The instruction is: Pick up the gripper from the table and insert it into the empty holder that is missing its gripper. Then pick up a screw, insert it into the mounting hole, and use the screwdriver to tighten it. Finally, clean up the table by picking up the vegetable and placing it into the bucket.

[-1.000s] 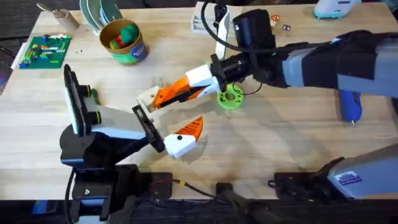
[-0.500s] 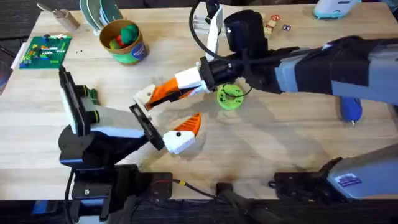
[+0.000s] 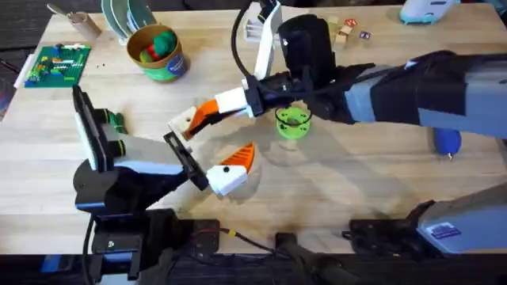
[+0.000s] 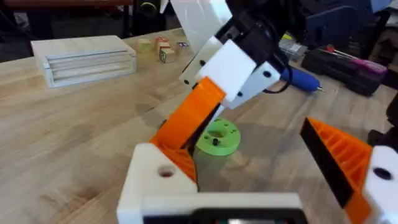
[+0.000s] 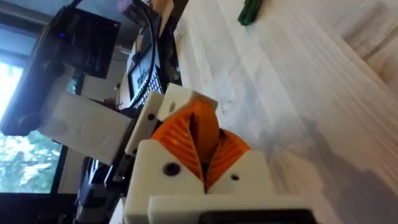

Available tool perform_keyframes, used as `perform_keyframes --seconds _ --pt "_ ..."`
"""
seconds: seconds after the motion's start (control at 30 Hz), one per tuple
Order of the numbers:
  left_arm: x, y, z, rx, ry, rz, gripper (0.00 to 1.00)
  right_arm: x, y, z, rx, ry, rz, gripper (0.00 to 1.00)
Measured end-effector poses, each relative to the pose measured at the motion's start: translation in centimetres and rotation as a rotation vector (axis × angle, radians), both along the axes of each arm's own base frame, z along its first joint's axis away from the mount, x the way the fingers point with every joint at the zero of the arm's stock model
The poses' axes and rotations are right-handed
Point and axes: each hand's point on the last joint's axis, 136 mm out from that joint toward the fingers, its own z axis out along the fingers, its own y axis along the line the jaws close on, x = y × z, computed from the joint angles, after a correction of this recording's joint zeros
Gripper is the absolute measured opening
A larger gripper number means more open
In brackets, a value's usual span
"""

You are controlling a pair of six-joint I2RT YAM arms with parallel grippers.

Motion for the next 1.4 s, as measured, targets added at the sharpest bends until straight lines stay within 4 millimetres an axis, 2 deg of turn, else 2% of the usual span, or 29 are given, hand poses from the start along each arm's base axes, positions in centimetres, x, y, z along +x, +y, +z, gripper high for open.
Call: perform_keyframes --seconds 0.47,0.97,1.17,1.27,1.3,1.4 --pt "0.6 0.5 -0.1 0.001 -0.003 0.042 0.993 0.2 1.3 0.0 -0.006 -0.111 -0.040 0.007" --pt "0.7 0.6 -0.1 -0.005 0.005 0.048 0.993 0.1 1.3 -0.4 -0.021 -0.103 -0.042 0.016" --pt "0.7 0.6 -0.2 -0.008 0.016 0.047 0.993 0.0 1.2 -0.5 -0.027 -0.096 -0.041 0.163" --pt "0.6 0.5 -0.2 -0.009 0.016 0.038 0.993 0.0 1.1 -0.5 -0.024 -0.089 -0.033 0.292" --pt "0.5 0.4 -0.2 -0.009 0.016 0.030 0.993 0.1 1.0 -0.5 -0.023 -0.088 -0.034 0.360" --pt "-0.5 -0.4 -0.2 -0.012 0.018 -0.040 0.993 -0.3 0.9 -0.5 -0.017 -0.075 -0.010 0.680"
